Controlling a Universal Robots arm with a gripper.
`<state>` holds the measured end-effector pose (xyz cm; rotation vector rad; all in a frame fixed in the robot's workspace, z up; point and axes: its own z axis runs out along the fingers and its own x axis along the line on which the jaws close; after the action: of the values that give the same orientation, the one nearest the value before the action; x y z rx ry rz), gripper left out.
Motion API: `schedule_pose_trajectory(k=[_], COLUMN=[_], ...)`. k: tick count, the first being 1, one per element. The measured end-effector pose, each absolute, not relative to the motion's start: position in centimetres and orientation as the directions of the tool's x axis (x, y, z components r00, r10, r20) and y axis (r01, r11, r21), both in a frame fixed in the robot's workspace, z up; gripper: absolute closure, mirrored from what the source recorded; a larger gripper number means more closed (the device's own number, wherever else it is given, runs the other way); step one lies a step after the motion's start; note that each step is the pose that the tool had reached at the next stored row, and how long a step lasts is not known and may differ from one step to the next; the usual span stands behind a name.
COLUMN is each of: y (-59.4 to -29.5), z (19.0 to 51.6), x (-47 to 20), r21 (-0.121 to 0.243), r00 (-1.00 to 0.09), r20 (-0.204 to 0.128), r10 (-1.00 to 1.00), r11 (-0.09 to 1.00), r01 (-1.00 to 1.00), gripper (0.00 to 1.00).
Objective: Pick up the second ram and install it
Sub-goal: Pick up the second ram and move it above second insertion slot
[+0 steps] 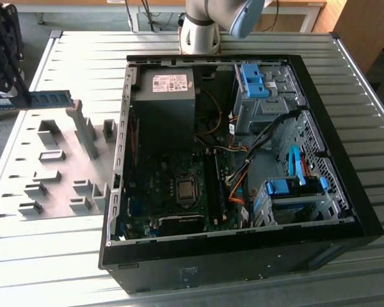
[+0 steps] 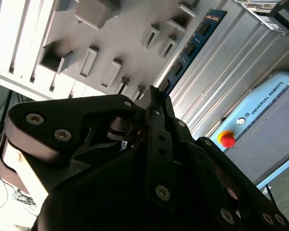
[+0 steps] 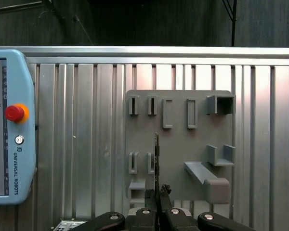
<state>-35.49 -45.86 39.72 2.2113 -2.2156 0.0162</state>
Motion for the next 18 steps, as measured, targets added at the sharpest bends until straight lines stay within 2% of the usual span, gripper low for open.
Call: schedule_pose_trajectory(k=[18], y=[-45.9], z=[39.7], x=[-33.1], r21=[0.001], r00=[-0.002], r20=[0.015], r10=[-1.0], r11=[0.002], r01=[-1.0], gripper=[0.86])
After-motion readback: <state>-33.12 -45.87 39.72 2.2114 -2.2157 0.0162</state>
